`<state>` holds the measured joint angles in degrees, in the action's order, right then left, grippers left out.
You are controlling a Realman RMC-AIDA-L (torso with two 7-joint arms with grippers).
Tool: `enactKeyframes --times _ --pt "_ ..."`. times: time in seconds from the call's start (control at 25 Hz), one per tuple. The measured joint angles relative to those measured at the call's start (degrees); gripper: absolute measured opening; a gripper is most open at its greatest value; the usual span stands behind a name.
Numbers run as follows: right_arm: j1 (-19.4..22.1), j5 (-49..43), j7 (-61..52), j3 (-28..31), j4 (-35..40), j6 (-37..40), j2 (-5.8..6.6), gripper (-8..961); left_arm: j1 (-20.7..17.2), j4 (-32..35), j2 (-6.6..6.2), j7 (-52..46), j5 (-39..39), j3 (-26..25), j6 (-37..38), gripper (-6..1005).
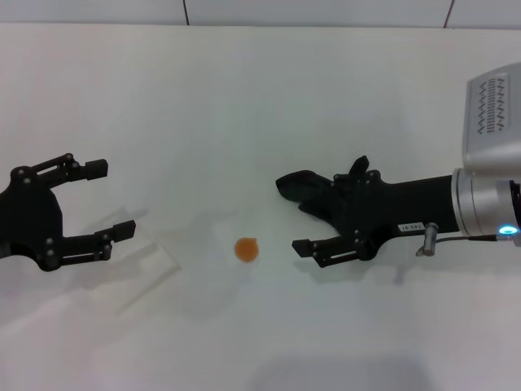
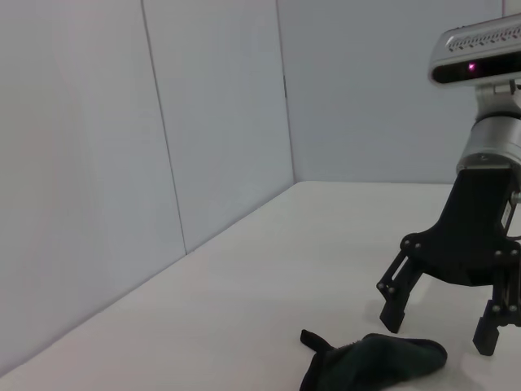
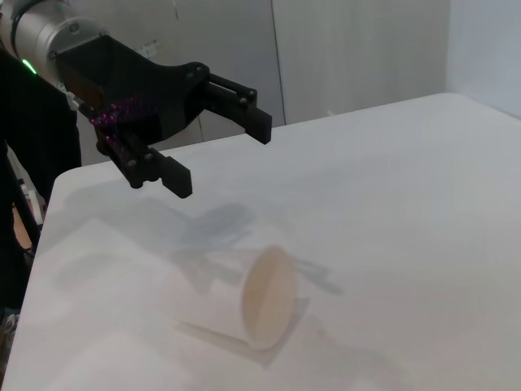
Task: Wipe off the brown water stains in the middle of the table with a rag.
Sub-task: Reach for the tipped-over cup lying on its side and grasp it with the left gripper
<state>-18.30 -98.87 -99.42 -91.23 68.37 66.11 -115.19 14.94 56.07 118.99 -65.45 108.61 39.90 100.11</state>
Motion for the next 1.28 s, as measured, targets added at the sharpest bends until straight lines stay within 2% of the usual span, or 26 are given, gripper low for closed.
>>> enactKeyframes --times 0.32,0.48,0.76,0.96,1.28 --pt "0.24 0.26 -0.04 -0.37 0.00 0.09 -0.03 842 -0.01 1.26 -0.20 -3.71 0.28 0.00 0.34 862" --pt "0.36 0.69 -0.06 -0.37 -0.14 0.30 -0.04 842 -0.47 4.52 -0.21 -7.30 1.04 0.00 0.51 862" --pt "0.21 1.57 -0.13 -0.62 -0.76 0.68 -0.04 841 -0.05 11.34 -0.31 -14.11 6.71 0.04 2.58 862" --pt "0.41 2.00 -0.15 -0.82 -0.79 1.14 -0.01 841 0.59 15.25 -1.24 -19.22 8.89 0.11 5.16 862" --pt "0.46 2.42 -0.16 -0.96 -0.79 2.04 0.05 841 3.02 21.51 -3.34 -29.73 16.54 0.71 9.34 861"
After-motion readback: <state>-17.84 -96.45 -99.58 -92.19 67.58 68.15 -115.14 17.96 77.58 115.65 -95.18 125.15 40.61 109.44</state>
